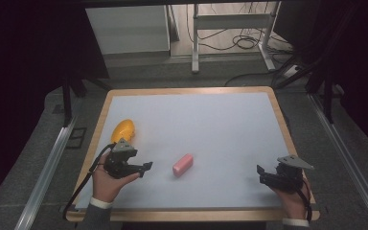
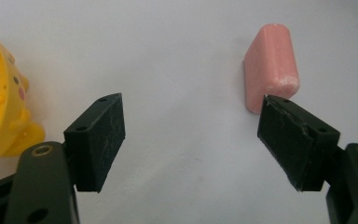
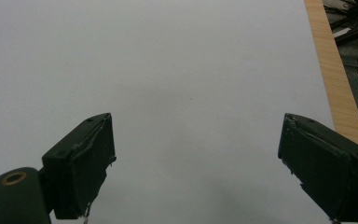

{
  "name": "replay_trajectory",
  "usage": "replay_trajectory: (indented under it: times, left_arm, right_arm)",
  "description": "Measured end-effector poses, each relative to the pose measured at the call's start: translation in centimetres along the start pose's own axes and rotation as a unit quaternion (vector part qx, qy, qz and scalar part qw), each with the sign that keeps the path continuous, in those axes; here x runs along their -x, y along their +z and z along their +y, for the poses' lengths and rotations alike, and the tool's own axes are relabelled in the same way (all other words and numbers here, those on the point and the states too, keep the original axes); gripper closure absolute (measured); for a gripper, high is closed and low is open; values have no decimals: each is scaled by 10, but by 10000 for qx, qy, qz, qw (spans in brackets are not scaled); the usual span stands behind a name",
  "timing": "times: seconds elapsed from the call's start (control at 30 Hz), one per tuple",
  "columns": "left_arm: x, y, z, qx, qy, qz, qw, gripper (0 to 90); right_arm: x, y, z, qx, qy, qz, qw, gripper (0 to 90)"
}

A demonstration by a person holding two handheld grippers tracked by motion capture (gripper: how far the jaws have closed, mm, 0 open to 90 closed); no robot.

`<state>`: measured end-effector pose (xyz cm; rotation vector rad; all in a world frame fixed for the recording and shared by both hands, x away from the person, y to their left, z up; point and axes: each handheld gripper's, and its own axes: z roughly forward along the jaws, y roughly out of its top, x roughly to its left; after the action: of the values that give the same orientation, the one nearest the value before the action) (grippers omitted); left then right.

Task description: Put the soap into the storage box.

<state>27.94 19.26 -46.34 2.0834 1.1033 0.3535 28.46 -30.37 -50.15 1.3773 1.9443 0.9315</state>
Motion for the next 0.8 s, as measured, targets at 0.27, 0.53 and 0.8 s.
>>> replay_trajectory:
  times: [0.27,0.53,0.8]
  left_arm:
    - [5,5,14,-191,162,-1,9997,238]
    - [14,15,24,-370,352,-72,9987,243]
    - [16,23,26,-421,309,-193,9984,247]
  right_arm:
    - [0,2,-1,-36,-19,-6,10000,104]
    - [0,2,-1,-34,-18,-15,10000,104]
    - [0,5,-3,-93,-27,-40,9999,104]
